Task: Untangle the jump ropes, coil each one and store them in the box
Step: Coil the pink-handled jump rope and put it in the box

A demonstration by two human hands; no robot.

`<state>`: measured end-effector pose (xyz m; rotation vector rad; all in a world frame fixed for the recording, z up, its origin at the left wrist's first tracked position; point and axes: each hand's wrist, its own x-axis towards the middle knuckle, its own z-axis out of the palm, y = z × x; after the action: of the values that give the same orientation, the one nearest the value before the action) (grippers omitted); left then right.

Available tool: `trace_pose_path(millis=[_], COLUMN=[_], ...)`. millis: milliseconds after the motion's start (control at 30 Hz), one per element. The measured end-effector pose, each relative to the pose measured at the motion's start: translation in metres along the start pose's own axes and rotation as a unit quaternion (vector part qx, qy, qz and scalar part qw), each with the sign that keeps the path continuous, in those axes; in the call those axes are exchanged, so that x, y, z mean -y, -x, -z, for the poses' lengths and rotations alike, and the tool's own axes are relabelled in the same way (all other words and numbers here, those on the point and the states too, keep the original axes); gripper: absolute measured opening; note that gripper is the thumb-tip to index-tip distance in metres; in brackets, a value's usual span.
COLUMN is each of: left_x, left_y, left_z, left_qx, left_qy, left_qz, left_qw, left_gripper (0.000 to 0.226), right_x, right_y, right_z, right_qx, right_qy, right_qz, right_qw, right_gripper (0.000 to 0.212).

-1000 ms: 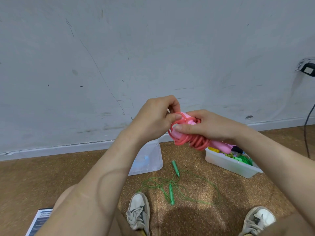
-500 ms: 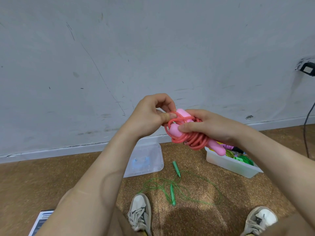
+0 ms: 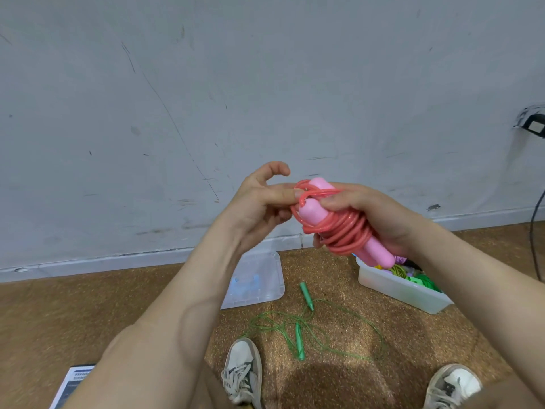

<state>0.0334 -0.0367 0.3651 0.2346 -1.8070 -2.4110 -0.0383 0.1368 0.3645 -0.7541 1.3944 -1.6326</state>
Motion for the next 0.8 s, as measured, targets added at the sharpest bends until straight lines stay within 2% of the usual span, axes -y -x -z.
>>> trace_pose_path(millis=[100,167,233,300,400,500,633,800], left_x=[0.008,0.009,0.008,0.008,0.008,0.004,-0.002,0.0], left_y=[0.0,-0.001,-0.002,-0.004,-0.006,-0.007,-0.011,-0.016], left_z=[-0.007,-0.006,-0.004,-0.006,-0.019,-0.029,-0.036,-0.039], left_qx=[0.01,0.081,0.157,0.179,0.145,0.125,0.069,-0.059], left_qy=[0.118,0.167,0.176,0.147,0.092,0.089,0.075,0.051], left_qz=[0.025,0.023,0.001,-0.026,-0.051,-0.081,-0.115,-0.121], left_qw=[0.993,0.982,0.972,0.972,0.984,0.985,0.988,0.99], left_gripper=[0.033,0.04,0.051,0.053,0.056,0.058,0.018,0.02], right_x=[0.002,0.002,0.001,-0.001,-0.001,0.002,0.007,0.01], right_y=[-0.001,-0.001,-0.001,-0.001,-0.001,-0.002,-0.006,-0.017], right_z=[0.003,0.004,0.005,0.006,0.0,-0.009,-0.018,-0.012], right_qx=[0.008,0.012,0.022,0.025,0.02,-0.011,-0.039,-0.147], right_qy=[-0.069,-0.101,-0.116,-0.138,-0.159,-0.165,-0.166,-0.139], right_qz=[-0.011,-0.011,0.001,0.006,0.015,0.032,0.055,0.018], right_qw=[0.998,0.995,0.993,0.99,0.987,0.986,0.984,0.979], right_gripper=[0.047,0.045,0.039,0.043,0.042,0.039,0.042,0.04])
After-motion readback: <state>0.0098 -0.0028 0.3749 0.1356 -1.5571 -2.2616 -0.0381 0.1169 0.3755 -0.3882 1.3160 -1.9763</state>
